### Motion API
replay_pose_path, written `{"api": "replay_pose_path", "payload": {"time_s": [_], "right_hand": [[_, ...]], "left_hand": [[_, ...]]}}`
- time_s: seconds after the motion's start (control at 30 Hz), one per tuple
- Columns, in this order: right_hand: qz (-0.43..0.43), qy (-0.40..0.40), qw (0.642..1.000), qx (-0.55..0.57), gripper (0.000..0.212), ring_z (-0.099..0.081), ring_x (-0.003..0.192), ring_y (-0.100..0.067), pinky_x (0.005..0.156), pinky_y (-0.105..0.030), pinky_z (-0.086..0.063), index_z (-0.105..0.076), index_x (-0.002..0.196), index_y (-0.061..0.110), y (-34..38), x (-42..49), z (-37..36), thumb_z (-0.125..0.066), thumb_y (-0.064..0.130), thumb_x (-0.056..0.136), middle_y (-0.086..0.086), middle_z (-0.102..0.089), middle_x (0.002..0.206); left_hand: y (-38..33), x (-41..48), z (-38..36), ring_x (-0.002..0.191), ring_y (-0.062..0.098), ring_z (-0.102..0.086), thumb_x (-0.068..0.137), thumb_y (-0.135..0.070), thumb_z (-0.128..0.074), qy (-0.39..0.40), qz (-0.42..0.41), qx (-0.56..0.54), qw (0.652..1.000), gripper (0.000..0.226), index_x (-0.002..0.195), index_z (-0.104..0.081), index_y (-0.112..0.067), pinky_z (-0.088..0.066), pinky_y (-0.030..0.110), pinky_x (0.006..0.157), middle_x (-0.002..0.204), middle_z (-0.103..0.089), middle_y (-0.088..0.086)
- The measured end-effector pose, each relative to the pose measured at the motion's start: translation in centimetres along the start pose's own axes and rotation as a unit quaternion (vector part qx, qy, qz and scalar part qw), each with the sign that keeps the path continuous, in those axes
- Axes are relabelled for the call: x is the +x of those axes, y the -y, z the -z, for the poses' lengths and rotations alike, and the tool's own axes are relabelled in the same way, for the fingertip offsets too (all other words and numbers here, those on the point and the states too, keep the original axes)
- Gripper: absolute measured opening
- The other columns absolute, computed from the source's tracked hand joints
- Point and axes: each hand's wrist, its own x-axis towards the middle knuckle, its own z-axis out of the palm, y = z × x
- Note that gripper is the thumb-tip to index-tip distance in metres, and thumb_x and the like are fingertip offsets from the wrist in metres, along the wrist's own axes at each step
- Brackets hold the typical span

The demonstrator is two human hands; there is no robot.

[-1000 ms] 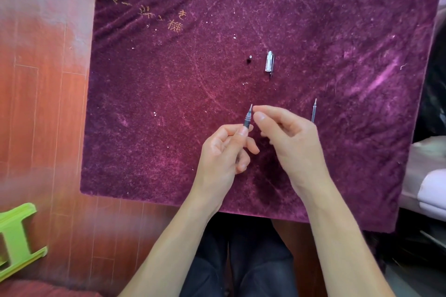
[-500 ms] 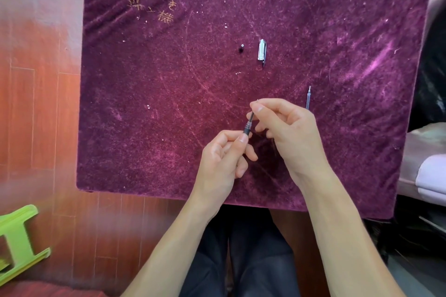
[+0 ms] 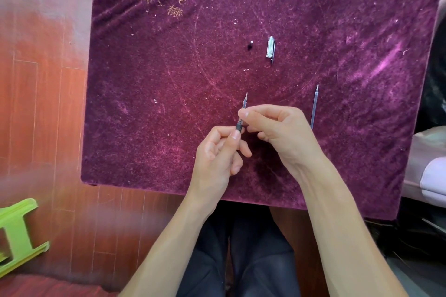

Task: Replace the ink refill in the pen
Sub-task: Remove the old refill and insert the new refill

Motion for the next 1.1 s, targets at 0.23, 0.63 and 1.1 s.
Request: {"api": "replay_pose_path", "payload": {"time_s": [0.23, 0.63, 1.1], "right_hand": [[0.048, -0.040, 0.998, -0.025, 0.011, -0.071, 0.072, 0.002, 0.065, -0.006, -0.050, -0.086, 0.092, 0.026, 0.5, 0.8, -0.9, -0.080, 0.035, 0.093, 0.008, -0.084, 0.090], [0.031, -0.124, 0.991, 0.049, 0.016, -0.068, 0.069, -0.001, 0.068, -0.025, -0.049, -0.086, 0.086, 0.023, 1.8, 4.1, -4.6, -0.082, 0.038, 0.089, 0.007, -0.082, 0.082], [0.075, -0.150, 0.976, -0.136, 0.016, -0.076, 0.067, -0.002, 0.073, -0.024, -0.062, -0.085, 0.086, 0.023, 3.1, 5.7, -10.1, -0.079, 0.037, 0.089, 0.010, -0.082, 0.076]], "left_hand": [[0.0, -0.1, 0.9, 0.046, 0.007, -0.044, 0.103, -0.029, -0.055, -0.007, 0.004, 0.003, 1.000, 0.020, 0.107, -0.065, -0.013, -0.040, 0.019, 0.048, 0.076, -0.070, 0.004], [0.3, -1.8, 4.6, 0.046, 0.009, -0.043, 0.101, -0.026, -0.055, -0.041, 0.024, -0.018, 0.999, 0.019, 0.106, -0.066, -0.010, -0.040, 0.017, 0.048, 0.076, -0.069, 0.005], [-1.5, -2.3, 8.2, 0.047, 0.008, -0.043, 0.103, -0.023, -0.053, -0.103, 0.011, -0.054, 0.993, 0.015, 0.102, -0.065, -0.014, -0.040, 0.018, 0.048, 0.075, -0.069, 0.004]]}}
